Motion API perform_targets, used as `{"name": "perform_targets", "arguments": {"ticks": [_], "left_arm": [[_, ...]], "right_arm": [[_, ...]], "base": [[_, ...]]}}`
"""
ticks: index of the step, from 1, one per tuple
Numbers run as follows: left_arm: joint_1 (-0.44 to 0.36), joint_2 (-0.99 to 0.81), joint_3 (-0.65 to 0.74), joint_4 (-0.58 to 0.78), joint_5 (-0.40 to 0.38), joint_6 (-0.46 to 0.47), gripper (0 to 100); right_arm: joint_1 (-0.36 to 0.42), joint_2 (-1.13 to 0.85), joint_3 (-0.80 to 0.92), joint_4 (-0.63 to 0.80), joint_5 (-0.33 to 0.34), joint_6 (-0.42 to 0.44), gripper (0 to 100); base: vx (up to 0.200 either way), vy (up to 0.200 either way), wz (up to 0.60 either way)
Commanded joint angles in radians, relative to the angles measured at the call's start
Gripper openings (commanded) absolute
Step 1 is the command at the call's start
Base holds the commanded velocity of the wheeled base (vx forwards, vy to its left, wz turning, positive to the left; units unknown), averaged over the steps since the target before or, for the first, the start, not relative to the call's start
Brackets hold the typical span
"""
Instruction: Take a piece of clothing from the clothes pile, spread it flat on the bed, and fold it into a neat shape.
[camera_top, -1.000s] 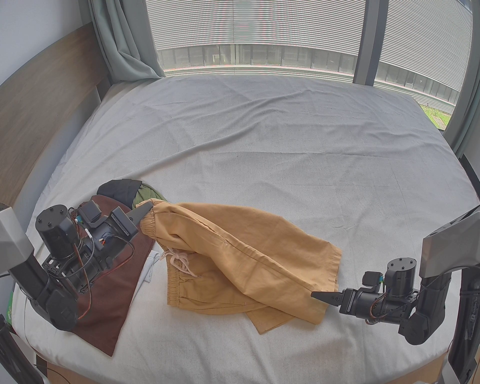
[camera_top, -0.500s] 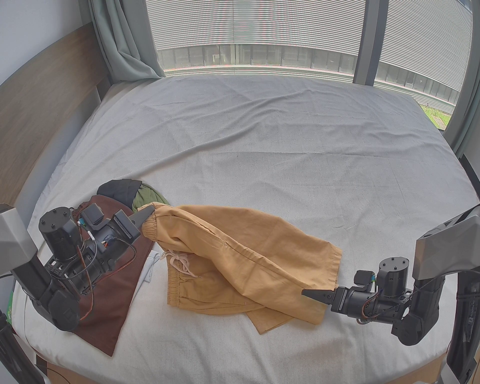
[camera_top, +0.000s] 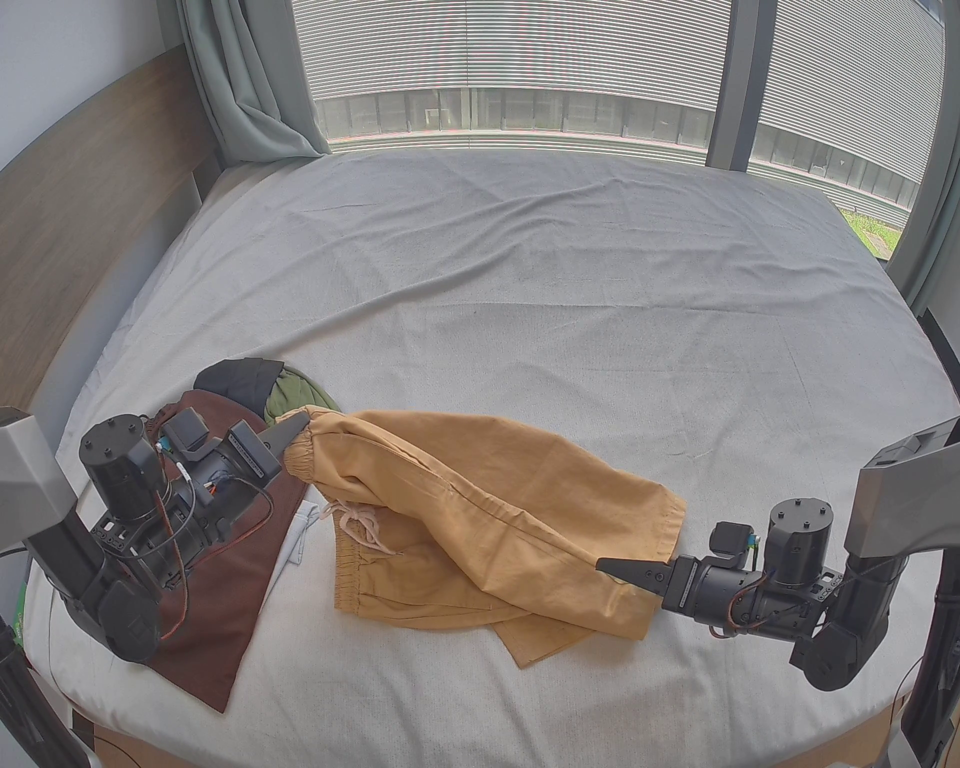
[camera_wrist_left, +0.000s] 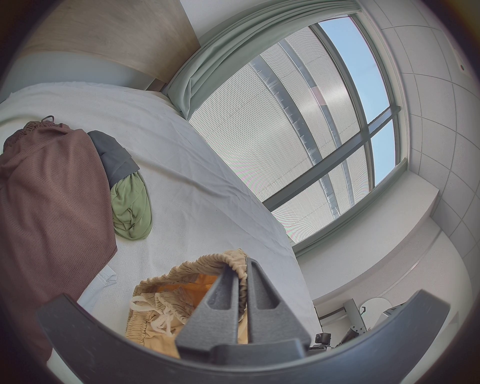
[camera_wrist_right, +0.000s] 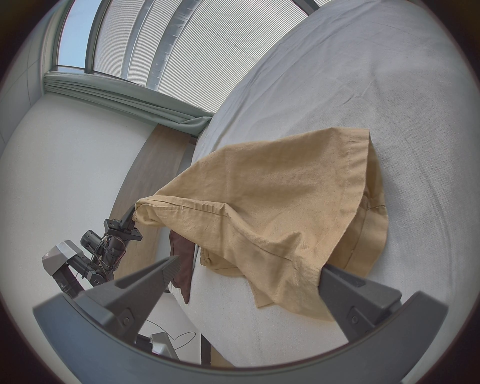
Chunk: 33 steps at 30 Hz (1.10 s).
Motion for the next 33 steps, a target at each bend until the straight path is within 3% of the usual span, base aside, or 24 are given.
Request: {"name": "perform_targets", "arguments": {"ticks": [1, 18, 19, 33], "left_arm": [[0.001, 0.0, 0.0, -0.001, 0.0, 0.0, 0], [0.008, 0.002, -0.005, -0.001, 0.0, -0.002, 0], [0.01, 0.002, -0.005, -0.001, 0.0, -0.002, 0], [0.012, 0.016, -0.008, -0.001, 0.0, -0.002, 0]], "right_arm": [[0.006, 0.005, -0.011, -0.001, 0.001, 0.001, 100], [0.003, 0.124, -0.097, -0.002, -0.002, -0.001, 100], [0.003, 0.124, -0.097, -0.002, -0.003, -0.001, 0], [-0.006, 0.081, -0.094, -0.002, -0.029, -0.004, 0]], "base": [[0.0, 0.0, 0.0], [0.0, 0.0, 0.0], [0.0, 0.0, 0.0], [0.0, 0.0, 0.0]]}}
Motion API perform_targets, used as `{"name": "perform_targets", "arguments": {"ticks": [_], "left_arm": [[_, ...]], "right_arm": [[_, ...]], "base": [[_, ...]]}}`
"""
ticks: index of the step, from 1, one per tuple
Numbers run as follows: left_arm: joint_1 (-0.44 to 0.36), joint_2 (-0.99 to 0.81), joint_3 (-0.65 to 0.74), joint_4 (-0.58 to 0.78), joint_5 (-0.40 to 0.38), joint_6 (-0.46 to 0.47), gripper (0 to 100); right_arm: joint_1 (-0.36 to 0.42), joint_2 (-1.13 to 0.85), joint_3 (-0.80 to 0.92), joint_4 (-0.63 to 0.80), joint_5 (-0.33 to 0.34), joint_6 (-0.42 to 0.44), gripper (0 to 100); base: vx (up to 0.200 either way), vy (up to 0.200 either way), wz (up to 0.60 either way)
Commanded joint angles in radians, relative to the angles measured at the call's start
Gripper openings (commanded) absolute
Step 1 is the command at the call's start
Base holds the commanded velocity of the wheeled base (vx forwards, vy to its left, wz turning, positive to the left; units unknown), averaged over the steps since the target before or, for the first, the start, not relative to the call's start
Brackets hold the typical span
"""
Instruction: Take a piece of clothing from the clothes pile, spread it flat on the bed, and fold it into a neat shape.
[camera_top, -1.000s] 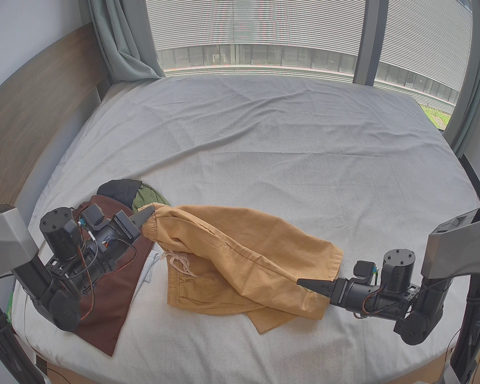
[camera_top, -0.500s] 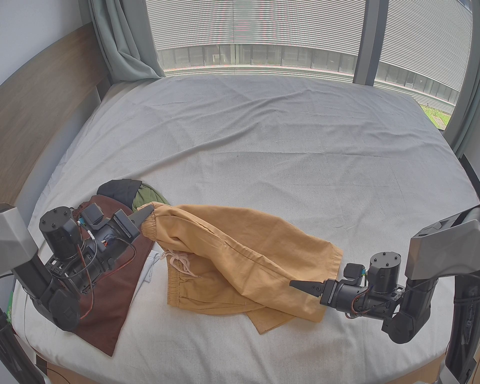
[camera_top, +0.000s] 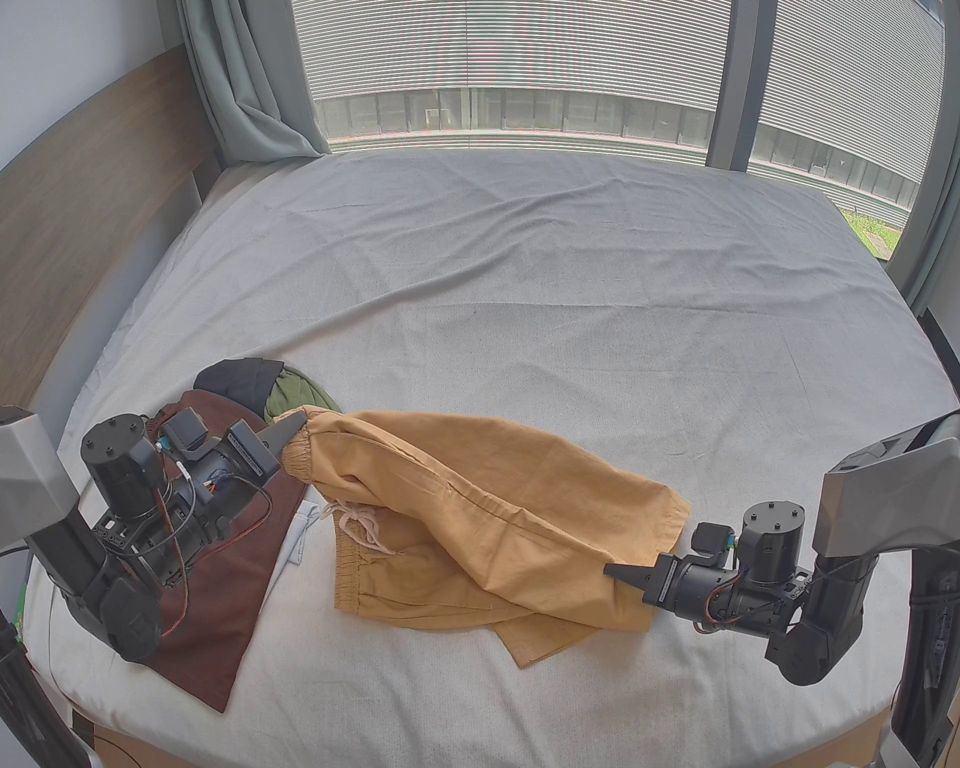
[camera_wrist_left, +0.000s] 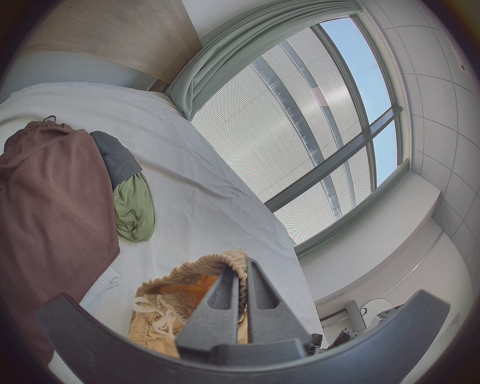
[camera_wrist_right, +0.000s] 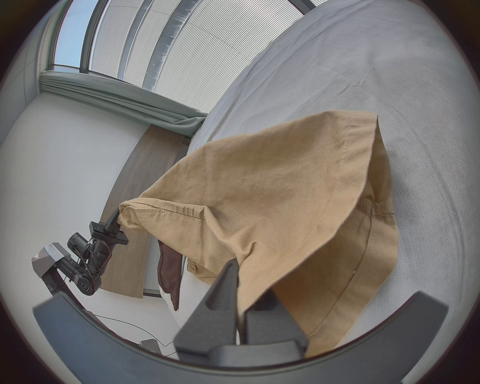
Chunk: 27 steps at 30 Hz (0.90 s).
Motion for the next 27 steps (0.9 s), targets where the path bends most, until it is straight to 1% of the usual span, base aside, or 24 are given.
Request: {"name": "perform_targets", "arguments": {"ticks": [1, 10, 14, 18, 22, 27], "left_arm": [[0.0, 0.004, -0.001, 0.001, 0.0, 0.0, 0], [0.023, -0.043, -0.013, -0.001, -0.02, 0.0, 0], [0.028, -0.091, -0.002, 0.001, -0.081, -0.005, 0], [0.051, -0.105, 0.003, 0.001, -0.149, 0.0, 0], [0.06, -0.105, 0.001, 0.001, -0.158, 0.001, 0], [0.063, -0.105, 0.003, 0.001, -0.166, 0.046, 0]], "right_arm": [[-0.004, -0.036, 0.001, 0.0, -0.001, 0.0, 0], [-0.002, -0.154, 0.012, 0.002, -0.001, -0.004, 0], [-0.004, -0.205, 0.016, 0.002, -0.001, -0.006, 0], [-0.007, -0.214, 0.015, 0.002, -0.001, -0.008, 0], [0.003, -0.234, 0.015, 0.002, 0.001, -0.011, 0], [0.015, -0.3, -0.022, 0.003, 0.014, -0.037, 0]], "base": [[0.0, 0.0, 0.0], [0.0, 0.0, 0.0], [0.0, 0.0, 0.0], [0.0, 0.0, 0.0], [0.0, 0.0, 0.0], [0.0, 0.0, 0.0]]}}
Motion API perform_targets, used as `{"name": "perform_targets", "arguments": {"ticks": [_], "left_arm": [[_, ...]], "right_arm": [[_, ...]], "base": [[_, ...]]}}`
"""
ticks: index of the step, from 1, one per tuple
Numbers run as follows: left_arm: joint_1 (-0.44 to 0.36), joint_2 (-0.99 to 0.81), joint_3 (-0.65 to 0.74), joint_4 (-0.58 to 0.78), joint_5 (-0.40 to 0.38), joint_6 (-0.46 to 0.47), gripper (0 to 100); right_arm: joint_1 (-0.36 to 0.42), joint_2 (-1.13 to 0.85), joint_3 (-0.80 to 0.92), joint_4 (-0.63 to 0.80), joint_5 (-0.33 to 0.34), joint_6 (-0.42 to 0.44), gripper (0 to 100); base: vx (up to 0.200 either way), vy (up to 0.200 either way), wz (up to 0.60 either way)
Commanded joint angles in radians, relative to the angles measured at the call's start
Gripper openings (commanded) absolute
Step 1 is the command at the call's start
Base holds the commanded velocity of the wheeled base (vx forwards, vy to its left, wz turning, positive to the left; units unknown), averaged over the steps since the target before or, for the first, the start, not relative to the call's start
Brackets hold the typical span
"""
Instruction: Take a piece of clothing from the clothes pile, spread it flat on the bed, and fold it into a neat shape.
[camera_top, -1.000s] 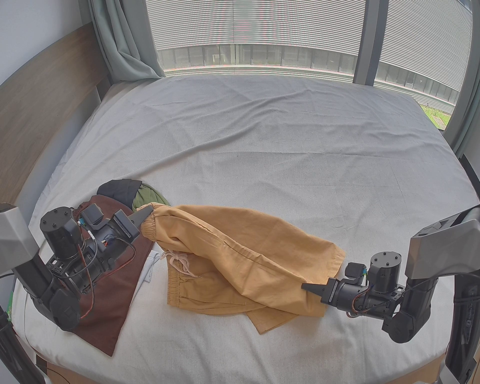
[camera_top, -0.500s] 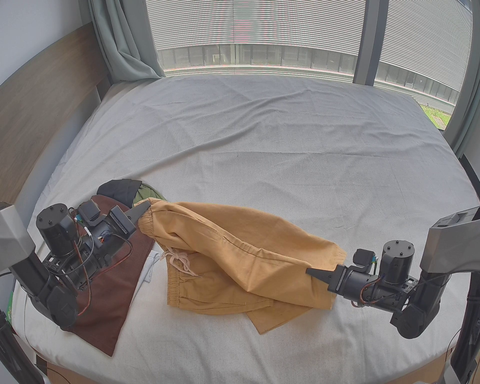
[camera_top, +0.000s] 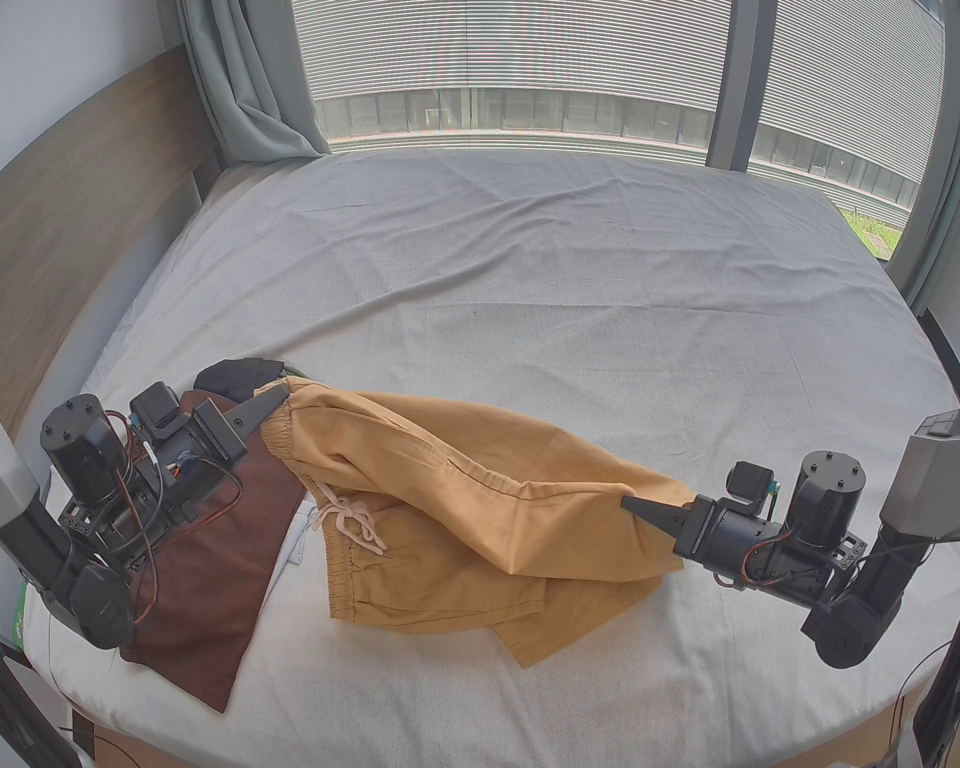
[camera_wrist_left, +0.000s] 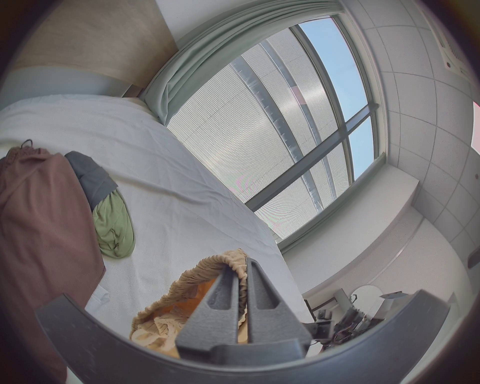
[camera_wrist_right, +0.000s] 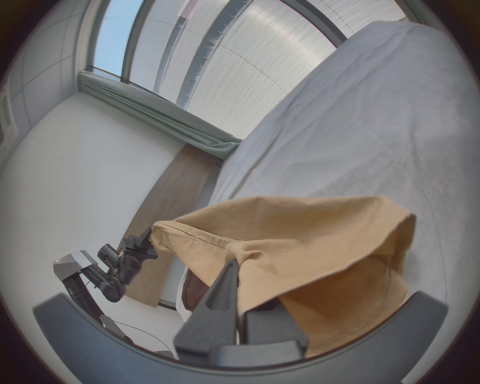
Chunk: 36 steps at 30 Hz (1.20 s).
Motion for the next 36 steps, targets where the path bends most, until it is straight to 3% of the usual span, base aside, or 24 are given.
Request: {"name": "perform_targets", "arguments": {"ticks": [1, 10, 23, 36], "left_arm": [[0.004, -0.007, 0.002, 0.0, -0.014, 0.042, 0], [0.043, -0.011, 0.017, 0.0, -0.088, 0.109, 0], [0.042, -0.01, 0.006, 0.0, -0.086, 0.174, 0], [0.056, -0.016, -0.018, -0.002, -0.091, 0.175, 0]], "right_arm": [[0.015, -0.059, -0.032, 0.0, 0.008, -0.013, 0], [0.018, -0.067, -0.022, -0.002, 0.014, -0.013, 0], [0.008, -0.106, -0.036, -0.002, 0.014, -0.028, 0], [0.013, -0.107, -0.038, -0.002, 0.015, -0.028, 0]], "base": [[0.0, 0.0, 0.0], [0.0, 0.0, 0.0], [0.0, 0.0, 0.0], [0.0, 0.0, 0.0]]}}
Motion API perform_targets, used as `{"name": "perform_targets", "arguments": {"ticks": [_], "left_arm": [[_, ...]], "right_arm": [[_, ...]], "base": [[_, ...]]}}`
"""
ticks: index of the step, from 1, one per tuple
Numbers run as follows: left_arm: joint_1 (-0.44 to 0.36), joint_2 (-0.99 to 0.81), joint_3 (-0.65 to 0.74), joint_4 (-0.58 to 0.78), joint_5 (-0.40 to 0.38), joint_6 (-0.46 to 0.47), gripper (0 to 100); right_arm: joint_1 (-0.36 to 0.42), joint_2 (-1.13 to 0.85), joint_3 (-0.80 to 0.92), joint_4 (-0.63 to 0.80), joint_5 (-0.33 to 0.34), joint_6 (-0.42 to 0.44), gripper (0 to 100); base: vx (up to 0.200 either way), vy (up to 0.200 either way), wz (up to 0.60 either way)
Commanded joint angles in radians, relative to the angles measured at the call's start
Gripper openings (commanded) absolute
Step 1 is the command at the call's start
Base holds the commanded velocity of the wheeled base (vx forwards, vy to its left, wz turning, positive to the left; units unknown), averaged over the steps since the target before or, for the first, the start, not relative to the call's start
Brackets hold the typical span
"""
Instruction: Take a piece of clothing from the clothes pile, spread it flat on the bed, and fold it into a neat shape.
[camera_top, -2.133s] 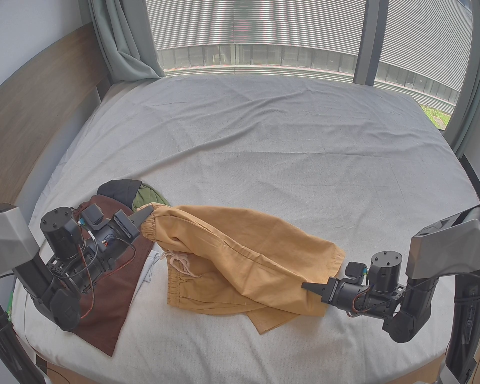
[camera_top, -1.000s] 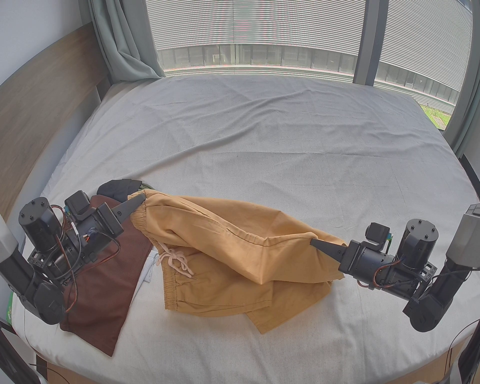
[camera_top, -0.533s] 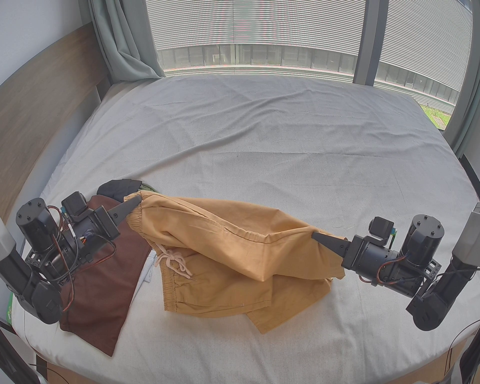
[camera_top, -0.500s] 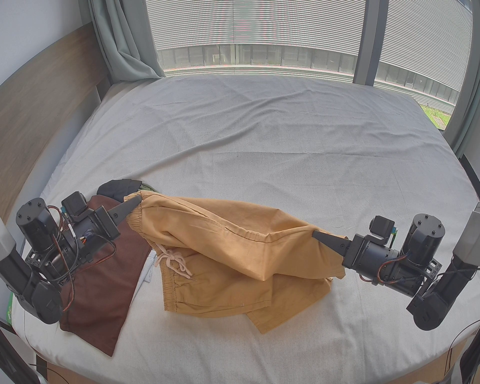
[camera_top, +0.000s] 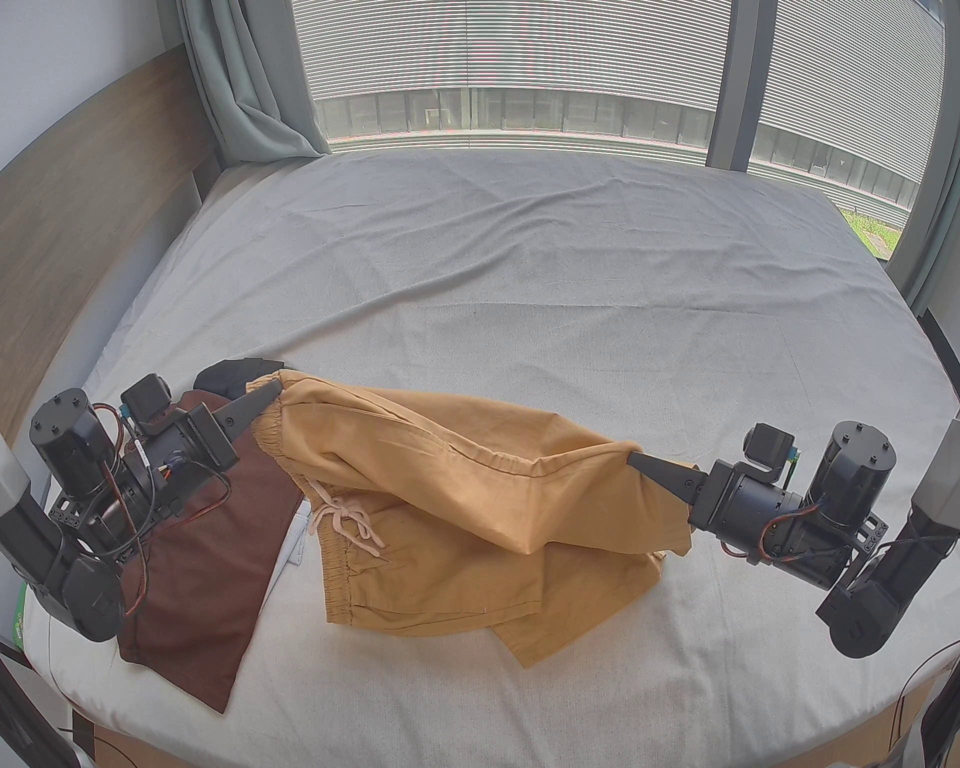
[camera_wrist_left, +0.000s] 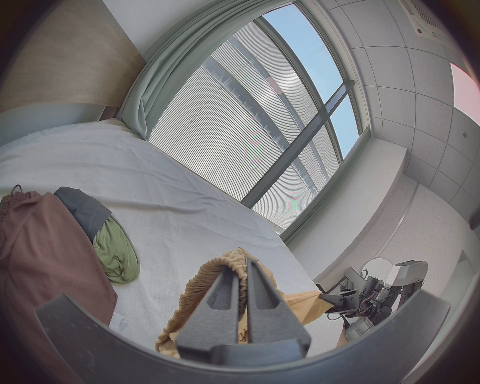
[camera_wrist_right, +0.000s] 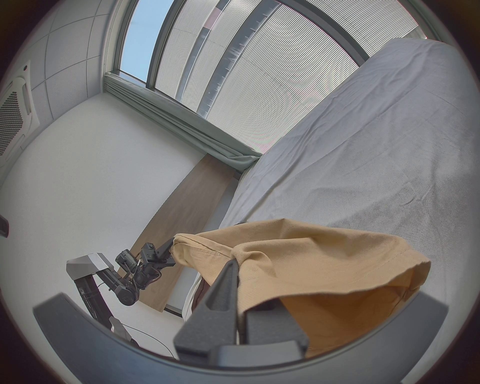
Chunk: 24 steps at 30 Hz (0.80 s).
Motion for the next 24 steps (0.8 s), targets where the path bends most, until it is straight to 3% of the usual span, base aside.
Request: {"name": "perform_targets", "arguments": {"ticks": [1, 24], "left_arm": [[0.01, -0.003, -0.009, -0.001, -0.002, -0.001, 0], [0.077, 0.014, -0.029, 0.001, -0.029, 0.001, 0]], "right_arm": [[0.002, -0.005, -0.003, 0.0, 0.001, 0.0, 0], [-0.064, -0.025, -0.038, 0.0, 0.002, 0.0, 0]], "base": [[0.0, 0.0, 0.0], [0.0, 0.0, 0.0]]}}
